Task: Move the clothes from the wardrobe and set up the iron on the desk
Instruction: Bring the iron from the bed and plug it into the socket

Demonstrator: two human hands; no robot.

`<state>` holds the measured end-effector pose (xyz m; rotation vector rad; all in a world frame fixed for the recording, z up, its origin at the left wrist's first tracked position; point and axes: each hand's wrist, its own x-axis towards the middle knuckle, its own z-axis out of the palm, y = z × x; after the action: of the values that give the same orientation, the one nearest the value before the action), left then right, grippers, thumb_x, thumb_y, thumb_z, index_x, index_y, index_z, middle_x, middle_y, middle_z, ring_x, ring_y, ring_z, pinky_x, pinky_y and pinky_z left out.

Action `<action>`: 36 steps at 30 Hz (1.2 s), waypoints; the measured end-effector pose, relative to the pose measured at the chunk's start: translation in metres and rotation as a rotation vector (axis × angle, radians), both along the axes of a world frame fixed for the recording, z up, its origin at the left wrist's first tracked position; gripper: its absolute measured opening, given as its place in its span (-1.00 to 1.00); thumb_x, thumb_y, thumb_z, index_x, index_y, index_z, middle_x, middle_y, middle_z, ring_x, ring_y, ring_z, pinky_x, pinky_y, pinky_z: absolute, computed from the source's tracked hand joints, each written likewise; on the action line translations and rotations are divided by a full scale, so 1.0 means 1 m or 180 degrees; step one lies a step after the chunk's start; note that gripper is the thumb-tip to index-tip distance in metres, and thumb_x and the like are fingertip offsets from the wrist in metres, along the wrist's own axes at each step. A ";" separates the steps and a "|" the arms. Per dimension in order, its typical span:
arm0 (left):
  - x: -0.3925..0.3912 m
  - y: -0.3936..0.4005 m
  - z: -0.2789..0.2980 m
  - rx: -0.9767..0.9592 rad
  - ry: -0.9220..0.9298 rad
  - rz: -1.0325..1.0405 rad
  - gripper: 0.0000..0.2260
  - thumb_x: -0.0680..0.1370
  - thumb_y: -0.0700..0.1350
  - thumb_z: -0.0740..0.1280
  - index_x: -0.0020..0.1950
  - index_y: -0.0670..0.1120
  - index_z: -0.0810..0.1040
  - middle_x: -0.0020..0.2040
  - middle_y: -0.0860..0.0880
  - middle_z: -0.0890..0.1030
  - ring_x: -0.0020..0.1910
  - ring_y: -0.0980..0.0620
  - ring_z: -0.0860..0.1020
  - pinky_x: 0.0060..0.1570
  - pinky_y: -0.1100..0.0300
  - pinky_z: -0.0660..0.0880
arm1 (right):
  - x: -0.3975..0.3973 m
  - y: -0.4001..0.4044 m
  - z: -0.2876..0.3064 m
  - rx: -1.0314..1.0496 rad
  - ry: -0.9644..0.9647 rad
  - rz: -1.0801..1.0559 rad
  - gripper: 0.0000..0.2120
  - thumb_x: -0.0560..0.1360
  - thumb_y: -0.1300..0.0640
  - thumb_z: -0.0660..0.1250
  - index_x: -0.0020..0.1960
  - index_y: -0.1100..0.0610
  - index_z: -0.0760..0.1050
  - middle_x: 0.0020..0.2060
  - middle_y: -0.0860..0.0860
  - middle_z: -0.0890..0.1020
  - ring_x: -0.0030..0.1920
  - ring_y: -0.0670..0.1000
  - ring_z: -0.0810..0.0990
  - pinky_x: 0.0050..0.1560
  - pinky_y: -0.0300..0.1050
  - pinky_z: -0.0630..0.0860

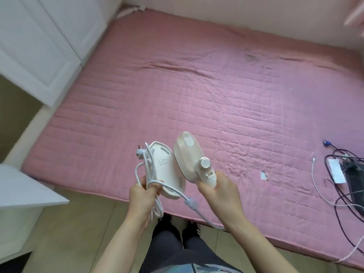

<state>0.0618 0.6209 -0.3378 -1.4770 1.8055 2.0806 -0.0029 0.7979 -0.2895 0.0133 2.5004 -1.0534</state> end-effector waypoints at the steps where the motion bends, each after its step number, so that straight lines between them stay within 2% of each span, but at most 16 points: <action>1: 0.008 0.003 0.001 -0.0030 0.0000 0.0080 -0.92 0.49 -0.31 0.36 -0.10 -0.15 0.61 -0.47 0.08 0.57 -0.46 0.19 0.52 -0.34 0.27 0.44 | 0.002 0.001 0.002 0.0011 0.0025 0.0128 -0.75 0.45 -0.04 0.29 -0.32 0.02 0.31 -0.40 -0.06 0.45 -0.34 -0.01 0.43 -0.37 -0.09 0.30; 4: 0.032 0.013 0.006 -0.0166 0.0003 0.0372 -0.92 0.48 -0.32 0.36 -0.19 -0.19 0.58 -0.48 0.03 0.54 -0.47 0.13 0.48 -0.41 0.31 0.42 | 0.009 0.004 0.006 -0.0012 0.0081 0.0487 -0.77 0.43 -0.01 0.28 -0.32 0.04 0.32 -0.42 -0.05 0.45 -0.36 0.00 0.42 -0.36 -0.06 0.31; 8: 0.071 0.024 0.007 -0.0254 -0.0127 0.0919 -0.89 0.46 -0.32 0.38 -0.27 -0.22 0.56 -0.45 -0.06 0.48 -0.44 0.01 0.41 -0.34 0.18 0.36 | 0.022 0.002 0.008 -0.0005 0.0135 0.0908 -0.75 0.42 0.02 0.30 -0.32 0.12 0.32 -0.44 -0.05 0.42 -0.41 -0.04 0.35 -0.41 -0.11 0.25; 13: 0.125 0.030 0.017 -0.0255 -0.0176 0.1477 -0.91 0.46 -0.29 0.38 -0.15 -0.34 0.58 -0.48 -0.02 0.47 -0.43 0.00 0.41 -0.32 0.16 0.35 | 0.044 -0.016 0.016 -0.0070 0.0064 0.1386 -0.74 0.39 0.05 0.31 -0.36 0.06 0.27 -0.50 -0.08 0.38 -0.46 -0.06 0.33 -0.43 -0.19 0.19; 16: 0.157 0.028 0.022 -0.0321 -0.0196 0.1826 -0.92 0.45 -0.29 0.40 -0.17 -0.31 0.58 -0.50 0.00 0.47 -0.43 0.00 0.41 -0.32 0.16 0.36 | 0.061 -0.035 0.018 -0.0052 0.0052 0.1733 -0.74 0.39 0.03 0.30 -0.35 0.10 0.28 -0.52 -0.08 0.37 -0.48 -0.05 0.31 -0.46 -0.17 0.20; 20: 0.201 0.023 0.028 -0.0296 -0.0199 0.2271 -0.90 0.44 -0.26 0.40 -0.26 -0.25 0.55 -0.52 0.01 0.46 -0.42 -0.01 0.41 -0.32 0.16 0.34 | 0.093 -0.065 0.025 -0.0075 0.0069 0.2176 -0.70 0.42 -0.02 0.31 -0.35 0.10 0.28 -0.55 -0.09 0.35 -0.56 -0.12 0.24 -0.53 -0.28 0.14; 25: 0.258 0.010 0.037 -0.0132 -0.0146 0.2847 -0.85 0.42 -0.23 0.40 -0.18 -0.33 0.57 -0.45 -0.04 0.47 -0.35 -0.04 0.43 -0.27 0.14 0.35 | 0.140 -0.107 0.033 -0.0209 0.0021 0.2674 -0.73 0.41 0.08 0.31 -0.37 0.12 0.28 -0.52 -0.07 0.34 -0.56 -0.12 0.21 -0.56 -0.29 0.14; 29: 0.315 -0.007 0.047 0.0020 -0.0038 0.3077 -0.76 0.31 -0.12 0.41 -0.20 -0.29 0.56 -0.44 -0.06 0.47 -0.34 -0.06 0.44 -0.21 0.08 0.38 | 0.189 -0.144 0.039 -0.0227 0.0108 0.2954 -0.74 0.40 0.08 0.33 -0.36 0.11 0.30 -0.51 -0.07 0.38 -0.49 -0.08 0.28 -0.48 -0.24 0.23; 32: 0.362 -0.023 0.053 0.0041 0.0018 0.3198 -0.91 0.43 -0.22 0.38 -0.22 -0.24 0.55 -0.46 -0.05 0.44 -0.38 -0.04 0.43 -0.27 0.10 0.38 | 0.231 -0.174 0.041 -0.0177 0.0151 0.3095 -0.75 0.40 -0.01 0.36 -0.29 0.10 0.36 -0.46 -0.09 0.47 -0.45 -0.07 0.39 -0.42 -0.19 0.29; 36: 0.422 -0.050 0.058 0.0058 0.0054 0.3247 -0.89 0.46 -0.25 0.34 -0.27 -0.18 0.51 -0.47 -0.03 0.41 -0.38 -0.01 0.40 -0.29 0.12 0.36 | 0.289 -0.216 0.043 -0.0135 0.0199 0.3291 -0.73 0.40 -0.05 0.37 -0.26 0.12 0.40 -0.42 -0.02 0.56 -0.42 -0.04 0.49 -0.43 -0.18 0.33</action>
<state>0.4838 0.5705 -0.2802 -2.7542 1.0699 2.3737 0.2864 0.5822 -0.2460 -1.1849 2.0333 -0.6307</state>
